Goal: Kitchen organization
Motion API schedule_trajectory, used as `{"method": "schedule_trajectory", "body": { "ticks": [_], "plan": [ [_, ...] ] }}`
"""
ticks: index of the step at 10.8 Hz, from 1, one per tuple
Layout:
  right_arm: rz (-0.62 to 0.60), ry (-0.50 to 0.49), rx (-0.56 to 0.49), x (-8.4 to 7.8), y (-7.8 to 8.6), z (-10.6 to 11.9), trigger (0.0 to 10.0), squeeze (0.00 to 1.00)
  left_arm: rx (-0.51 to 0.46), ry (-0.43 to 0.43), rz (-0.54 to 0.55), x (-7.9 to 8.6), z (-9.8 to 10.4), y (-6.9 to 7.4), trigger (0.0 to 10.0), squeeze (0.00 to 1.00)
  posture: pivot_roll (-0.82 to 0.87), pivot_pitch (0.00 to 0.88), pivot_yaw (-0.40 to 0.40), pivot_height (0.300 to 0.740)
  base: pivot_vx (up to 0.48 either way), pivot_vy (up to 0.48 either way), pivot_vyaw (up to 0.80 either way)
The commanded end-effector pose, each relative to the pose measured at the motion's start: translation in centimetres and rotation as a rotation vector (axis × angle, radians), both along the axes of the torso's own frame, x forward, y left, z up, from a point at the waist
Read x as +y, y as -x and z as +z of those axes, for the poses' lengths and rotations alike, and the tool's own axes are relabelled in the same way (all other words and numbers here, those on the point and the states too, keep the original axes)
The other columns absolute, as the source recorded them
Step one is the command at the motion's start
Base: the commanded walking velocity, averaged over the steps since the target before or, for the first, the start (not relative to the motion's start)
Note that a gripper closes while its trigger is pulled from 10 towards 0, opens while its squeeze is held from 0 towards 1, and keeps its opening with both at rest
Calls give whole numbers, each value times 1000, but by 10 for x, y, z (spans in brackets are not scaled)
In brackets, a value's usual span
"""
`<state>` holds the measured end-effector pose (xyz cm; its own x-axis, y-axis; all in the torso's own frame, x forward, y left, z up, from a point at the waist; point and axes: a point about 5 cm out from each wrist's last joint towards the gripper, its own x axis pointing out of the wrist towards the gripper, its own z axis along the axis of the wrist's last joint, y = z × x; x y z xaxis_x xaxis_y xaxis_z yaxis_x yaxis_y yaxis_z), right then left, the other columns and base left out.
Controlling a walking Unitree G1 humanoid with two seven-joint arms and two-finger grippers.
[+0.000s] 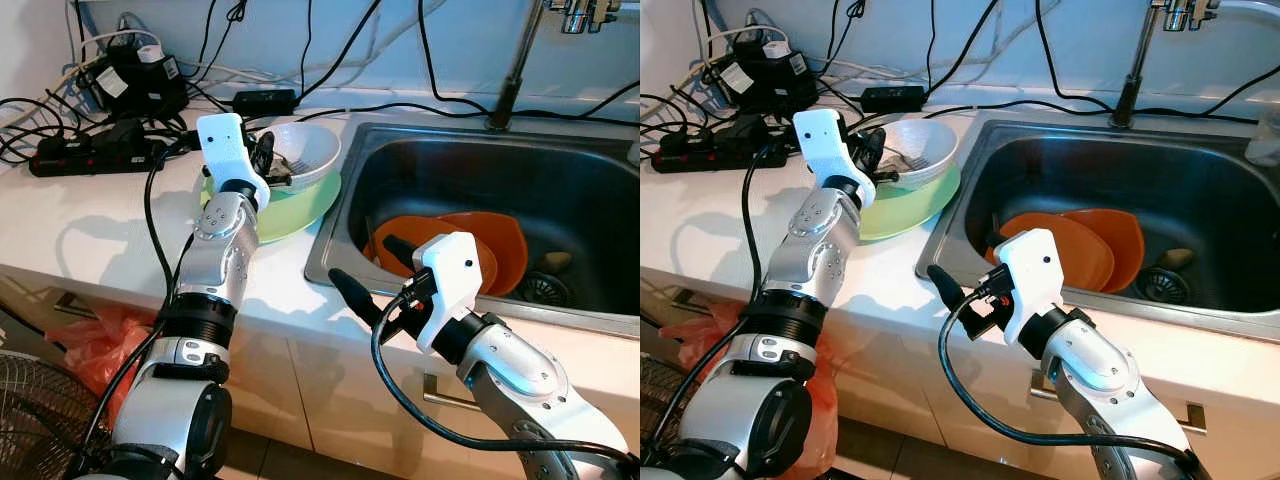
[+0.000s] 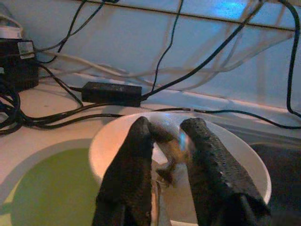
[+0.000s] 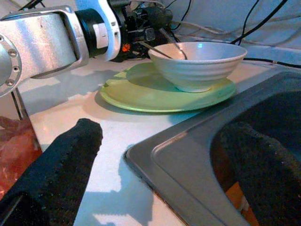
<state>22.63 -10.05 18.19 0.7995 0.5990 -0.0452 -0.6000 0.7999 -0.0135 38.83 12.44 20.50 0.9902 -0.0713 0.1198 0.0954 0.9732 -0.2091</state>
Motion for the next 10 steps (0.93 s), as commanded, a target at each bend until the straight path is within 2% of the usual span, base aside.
{"method": "schedule_trajectory", "body": {
  "ticks": [1, 3, 6, 9, 10],
  "plan": [
    [1, 0, -10, 1, -1, 1, 10000, 0, -14, 9, 22, 5, 5, -1, 10000, 1000, -209, 0, 112, 740, 0, 0, 0],
    [1, 1, -11, 1, -1, 1, 10000, 0, -37, 15, 64, 10, 13, -1, 10000, 1000, -208, 0, 111, 740, 0, 0, 0],
    [4, 0, -10, 1, -1, 1, 10000, 0, -85, 26, 70, 8, 29, 1, 10000, 1000, -206, 0, 110, 740, 0, 0, 0],
    [5, -3, -9, 2, -1, 1, 10000, 0, -140, 18, 49, 4, 43, 9, 10000, 1000, -198, 0, 108, 740, 0, 0, 0],
    [7, -4, -8, 2, -2, 1, 10000, 0, -178, -31, 23, 2, 46, 19, 10000, 1000, -188, 0, 105, 740, 0, 0, 0]
  ]
}}
